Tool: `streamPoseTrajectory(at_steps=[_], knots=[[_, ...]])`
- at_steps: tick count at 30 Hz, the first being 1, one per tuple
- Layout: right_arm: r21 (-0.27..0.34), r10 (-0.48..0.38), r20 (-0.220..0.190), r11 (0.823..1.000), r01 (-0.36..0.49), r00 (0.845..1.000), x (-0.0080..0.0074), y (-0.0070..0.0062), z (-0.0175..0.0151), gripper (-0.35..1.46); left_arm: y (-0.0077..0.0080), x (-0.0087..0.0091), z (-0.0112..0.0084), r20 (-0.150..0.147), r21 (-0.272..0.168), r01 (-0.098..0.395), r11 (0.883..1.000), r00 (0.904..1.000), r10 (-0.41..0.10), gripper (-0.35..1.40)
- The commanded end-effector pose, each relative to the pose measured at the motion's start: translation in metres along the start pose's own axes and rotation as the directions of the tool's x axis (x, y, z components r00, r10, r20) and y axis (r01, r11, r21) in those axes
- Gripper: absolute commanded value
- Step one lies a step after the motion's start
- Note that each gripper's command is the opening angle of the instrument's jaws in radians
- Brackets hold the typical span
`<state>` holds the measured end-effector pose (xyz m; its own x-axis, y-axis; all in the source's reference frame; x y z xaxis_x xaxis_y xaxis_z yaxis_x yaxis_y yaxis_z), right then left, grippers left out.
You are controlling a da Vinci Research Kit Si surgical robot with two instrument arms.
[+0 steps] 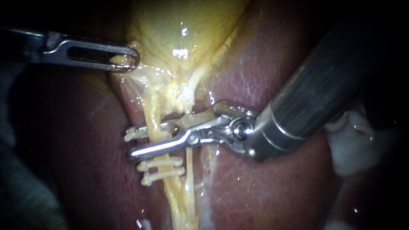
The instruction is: Clipping third clip left tube
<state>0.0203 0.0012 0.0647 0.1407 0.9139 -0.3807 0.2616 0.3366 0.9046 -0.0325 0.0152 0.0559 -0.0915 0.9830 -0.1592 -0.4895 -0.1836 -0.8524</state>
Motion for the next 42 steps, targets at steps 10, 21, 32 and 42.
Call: streamPoseTrajectory(at_steps=[10, 21, 32, 42], knots=[[0.031, 0.012, -0.040, 0.999, -0.011, 0.999, 0.0029, -0.0026, -0.0009, 0.45, -0.0001, -0.0001, 0.0001, -0.001, 0.001, 0.000, 1.000, 1.0000, 0.000, -0.35], [0.032, 0.002, -0.040, 0.999, -0.001, 0.999, 0.0028, -0.0031, -0.0013, -0.06, -0.0001, 0.0000, 0.0002, -0.001, 0.001, 0.000, 1.000, 1.0000, 0.000, -0.35], [0.035, -0.001, -0.036, 0.999, 0.002, 0.999, 0.0022, -0.0031, -0.0016, -0.35, -0.0001, -0.0001, 0.0002, -0.001, 0.001, 0.000, 1.000, 1.0000, 0.000, -0.35], [0.035, -0.002, -0.034, 0.999, 0.004, 0.999, 0.0019, -0.0030, -0.0015, -0.35, -0.0001, -0.0001, 0.0001, -0.001, 0.001, 0.000, 1.000, 1.0000, 0.000, -0.35]])
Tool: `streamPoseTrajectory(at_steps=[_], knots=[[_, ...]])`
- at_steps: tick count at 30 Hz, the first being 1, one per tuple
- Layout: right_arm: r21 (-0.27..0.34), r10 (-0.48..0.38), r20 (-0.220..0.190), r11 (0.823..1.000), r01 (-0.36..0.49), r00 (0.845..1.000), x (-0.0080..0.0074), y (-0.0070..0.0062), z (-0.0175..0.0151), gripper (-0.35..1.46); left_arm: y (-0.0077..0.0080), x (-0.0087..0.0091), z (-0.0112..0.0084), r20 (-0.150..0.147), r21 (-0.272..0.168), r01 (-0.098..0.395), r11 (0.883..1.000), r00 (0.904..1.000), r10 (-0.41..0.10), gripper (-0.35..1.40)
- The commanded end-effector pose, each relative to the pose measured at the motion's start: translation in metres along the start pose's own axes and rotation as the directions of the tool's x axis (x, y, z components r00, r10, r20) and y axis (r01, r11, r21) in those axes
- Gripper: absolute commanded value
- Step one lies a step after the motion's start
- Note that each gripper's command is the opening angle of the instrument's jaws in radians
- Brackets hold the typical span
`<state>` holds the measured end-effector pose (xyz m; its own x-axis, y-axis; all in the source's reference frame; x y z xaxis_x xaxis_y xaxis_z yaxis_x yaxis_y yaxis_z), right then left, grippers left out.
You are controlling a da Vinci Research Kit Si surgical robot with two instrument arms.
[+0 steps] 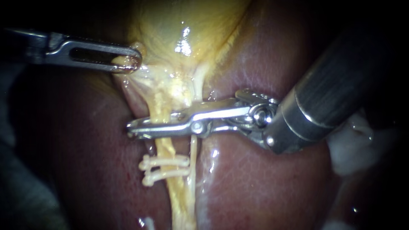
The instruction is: Clipping third clip left tube
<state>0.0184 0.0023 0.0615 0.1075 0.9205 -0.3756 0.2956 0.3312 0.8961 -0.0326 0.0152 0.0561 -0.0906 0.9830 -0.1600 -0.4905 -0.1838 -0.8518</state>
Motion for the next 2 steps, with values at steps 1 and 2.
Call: streamPoseTrajectory(at_steps=[1, 2], knots=[[0.000, -0.001, 0.001, 1.000, 0.001, 1.000, -0.0001, 0.0001, 0.0001, -0.35, 0.0000, 0.0000, 0.0000, 0.000, 0.000, 0.000, 1.000, 1.0000, 0.000, -0.35], [0.000, 0.004, 0.001, 1.000, -0.004, 1.000, -0.0003, 0.0001, 0.0001, -0.35, 0.0000, 0.0000, 0.0000, 0.000, 0.000, 0.000, 1.000, 1.0000, 0.000, -0.35]])
